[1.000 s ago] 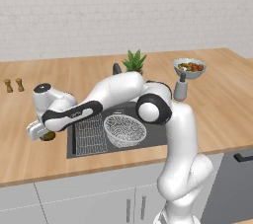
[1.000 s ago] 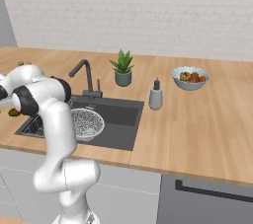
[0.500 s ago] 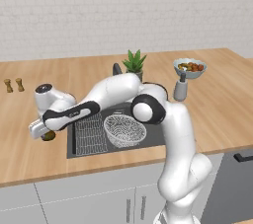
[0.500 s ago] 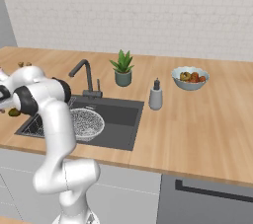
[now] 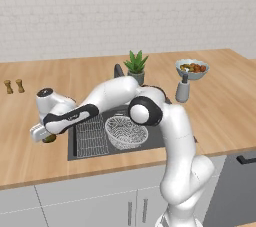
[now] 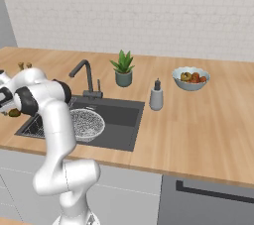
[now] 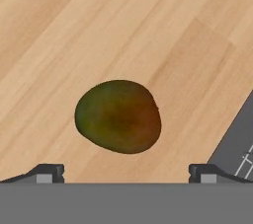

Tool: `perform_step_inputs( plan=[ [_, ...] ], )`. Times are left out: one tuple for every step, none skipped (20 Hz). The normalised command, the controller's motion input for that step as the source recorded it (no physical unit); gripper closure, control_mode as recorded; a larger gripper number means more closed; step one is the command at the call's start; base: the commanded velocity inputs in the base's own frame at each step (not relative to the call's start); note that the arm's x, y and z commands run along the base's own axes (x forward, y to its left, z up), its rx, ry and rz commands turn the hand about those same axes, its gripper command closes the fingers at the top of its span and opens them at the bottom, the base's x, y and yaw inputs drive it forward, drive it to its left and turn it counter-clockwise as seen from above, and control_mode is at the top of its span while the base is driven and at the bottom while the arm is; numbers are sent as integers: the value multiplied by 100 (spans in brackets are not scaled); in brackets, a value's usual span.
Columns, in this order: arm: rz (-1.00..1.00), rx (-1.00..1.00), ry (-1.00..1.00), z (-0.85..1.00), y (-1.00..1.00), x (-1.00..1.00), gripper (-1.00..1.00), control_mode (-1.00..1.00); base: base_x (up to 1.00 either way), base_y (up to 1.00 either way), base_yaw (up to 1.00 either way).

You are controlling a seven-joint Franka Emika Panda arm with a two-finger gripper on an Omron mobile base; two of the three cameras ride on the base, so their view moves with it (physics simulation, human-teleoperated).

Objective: Put the colander in the sink, put the mango in the colander, and turn on the sink faucet and pour water over the colander.

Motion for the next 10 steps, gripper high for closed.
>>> perform_step_inputs(
  plan=[
    [0, 0, 3, 0, 3, 7, -100, -100, 0, 0, 0],
    [0, 0, 2, 0, 2, 6, -100, -100, 0, 0, 0],
    [0, 0, 3, 0, 2, 6, -100, -100, 0, 0, 0],
    [0, 0, 3, 0, 2, 6, -100, -100, 0, 0, 0],
    [0, 0, 2, 0, 0, 8, -100, -100, 0, 0, 0],
    [0, 0, 1, -1, 0, 10, -100, -100, 0, 0, 0],
    [0, 0, 1, -3, 0, 15, -100, -100, 0, 0, 0],
    [0, 0, 1, -4, 1, 16, -100, -100, 0, 0, 0],
    [0, 0, 0, -9, 6, 4, -100, -100, 0, 0, 0],
    [0, 0, 0, -11, 9, 1, -100, -100, 0, 0, 0]
  ],
)
